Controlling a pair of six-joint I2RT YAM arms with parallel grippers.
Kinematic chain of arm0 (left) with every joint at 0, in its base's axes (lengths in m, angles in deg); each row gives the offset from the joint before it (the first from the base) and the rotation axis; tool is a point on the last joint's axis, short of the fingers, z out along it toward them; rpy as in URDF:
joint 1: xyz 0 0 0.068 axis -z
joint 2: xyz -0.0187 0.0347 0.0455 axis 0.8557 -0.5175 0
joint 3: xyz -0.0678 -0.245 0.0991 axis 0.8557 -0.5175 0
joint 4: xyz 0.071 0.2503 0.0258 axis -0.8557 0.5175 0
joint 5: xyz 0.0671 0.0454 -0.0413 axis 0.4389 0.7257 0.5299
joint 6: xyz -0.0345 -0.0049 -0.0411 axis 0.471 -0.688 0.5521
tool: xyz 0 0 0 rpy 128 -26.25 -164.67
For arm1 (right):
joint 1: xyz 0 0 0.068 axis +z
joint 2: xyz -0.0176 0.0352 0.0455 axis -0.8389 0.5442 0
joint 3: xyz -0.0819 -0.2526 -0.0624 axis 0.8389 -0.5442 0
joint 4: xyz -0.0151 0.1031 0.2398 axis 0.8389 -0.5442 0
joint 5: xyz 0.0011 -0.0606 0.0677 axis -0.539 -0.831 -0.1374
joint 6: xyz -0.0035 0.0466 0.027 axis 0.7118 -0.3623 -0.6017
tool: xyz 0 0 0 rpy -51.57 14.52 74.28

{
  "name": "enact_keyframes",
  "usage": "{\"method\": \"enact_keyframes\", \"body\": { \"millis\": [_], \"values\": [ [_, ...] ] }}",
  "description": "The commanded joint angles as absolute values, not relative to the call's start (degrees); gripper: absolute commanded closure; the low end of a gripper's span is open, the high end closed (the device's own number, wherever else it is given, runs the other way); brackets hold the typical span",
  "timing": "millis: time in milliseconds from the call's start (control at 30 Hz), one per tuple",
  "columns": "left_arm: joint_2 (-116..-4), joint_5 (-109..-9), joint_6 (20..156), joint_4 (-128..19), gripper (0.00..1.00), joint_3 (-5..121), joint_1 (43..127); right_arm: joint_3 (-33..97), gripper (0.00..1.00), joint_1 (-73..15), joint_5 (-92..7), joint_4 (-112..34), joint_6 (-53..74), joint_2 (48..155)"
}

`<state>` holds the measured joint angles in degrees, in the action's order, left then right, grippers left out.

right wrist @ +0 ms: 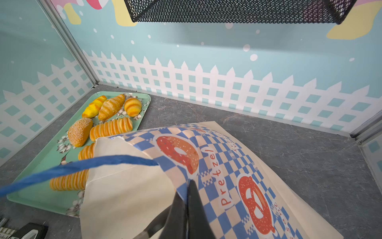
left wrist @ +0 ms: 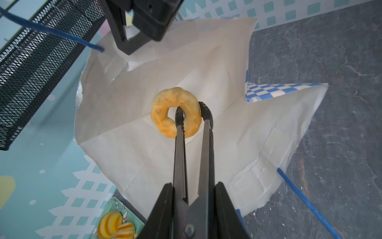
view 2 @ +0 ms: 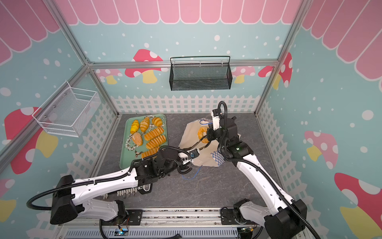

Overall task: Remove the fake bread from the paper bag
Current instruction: 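Lift the ring donut out of the bag with the left gripper's tongs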

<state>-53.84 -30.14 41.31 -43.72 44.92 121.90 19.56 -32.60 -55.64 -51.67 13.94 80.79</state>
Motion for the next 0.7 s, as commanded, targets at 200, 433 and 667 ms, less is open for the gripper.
{"method": "enact_keyframes", "body": {
  "millis": [200,433,667],
  "values": [
    [-44.6,-27.7,44.4,-36.4,1.0,44.7,124.1,24.9,1.0,-32.5,-57.5,-52.4,12.2,83.0],
    [-38.4,-27.4,46.9,-31.0,1.0,45.4,124.3,26.6,1.0,-32.6,-58.2,-53.5,11.5,84.6],
    [-33.3,-28.1,50.9,-25.0,1.0,48.5,124.4,29.1,1.0,-32.6,-59.1,-54.0,11.2,87.2]
  ]
}}
